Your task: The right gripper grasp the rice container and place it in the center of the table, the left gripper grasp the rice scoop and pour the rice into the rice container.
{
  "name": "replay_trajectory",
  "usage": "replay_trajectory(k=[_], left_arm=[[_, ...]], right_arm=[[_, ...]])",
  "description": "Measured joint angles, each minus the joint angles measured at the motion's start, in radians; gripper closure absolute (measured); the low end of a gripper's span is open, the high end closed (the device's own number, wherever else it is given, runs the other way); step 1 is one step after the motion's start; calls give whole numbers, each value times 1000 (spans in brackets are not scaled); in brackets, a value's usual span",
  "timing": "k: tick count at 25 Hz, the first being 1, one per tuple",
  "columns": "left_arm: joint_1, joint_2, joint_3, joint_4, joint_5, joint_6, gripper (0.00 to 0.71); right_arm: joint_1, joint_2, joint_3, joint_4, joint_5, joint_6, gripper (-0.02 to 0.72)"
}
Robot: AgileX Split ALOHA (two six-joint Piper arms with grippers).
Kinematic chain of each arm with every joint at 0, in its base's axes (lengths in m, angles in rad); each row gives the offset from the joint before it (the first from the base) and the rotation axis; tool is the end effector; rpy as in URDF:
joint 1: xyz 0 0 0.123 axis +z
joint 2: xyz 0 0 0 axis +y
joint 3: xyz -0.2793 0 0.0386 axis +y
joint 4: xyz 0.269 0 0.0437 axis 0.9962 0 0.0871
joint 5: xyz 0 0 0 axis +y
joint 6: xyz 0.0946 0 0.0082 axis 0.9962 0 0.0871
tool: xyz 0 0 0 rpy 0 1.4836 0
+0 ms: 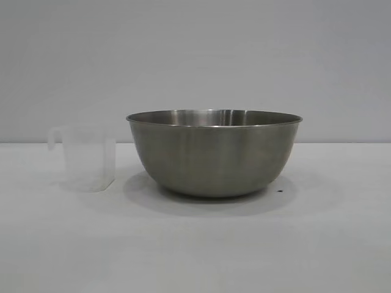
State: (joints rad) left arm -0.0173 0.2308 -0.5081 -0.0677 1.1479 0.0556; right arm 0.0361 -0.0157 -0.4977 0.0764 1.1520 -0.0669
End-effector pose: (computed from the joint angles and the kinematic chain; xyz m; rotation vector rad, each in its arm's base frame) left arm 0.0507 -0.0067 0.2733 0.0832 2.3510 -0.0675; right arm 0.0134 0.0071 0.2778 -0.1176 2.1172 0.0742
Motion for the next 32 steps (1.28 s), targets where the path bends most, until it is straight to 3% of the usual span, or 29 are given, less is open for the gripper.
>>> replay_trajectory(k=[15,32], left_arm=[[0,-239,26,-14,-29,0,492],[0,-248,26,30,-29,-63,492]], right_arm=[[0,0,0,0,0,0,324],[0,0,0,0,0,0,324]])
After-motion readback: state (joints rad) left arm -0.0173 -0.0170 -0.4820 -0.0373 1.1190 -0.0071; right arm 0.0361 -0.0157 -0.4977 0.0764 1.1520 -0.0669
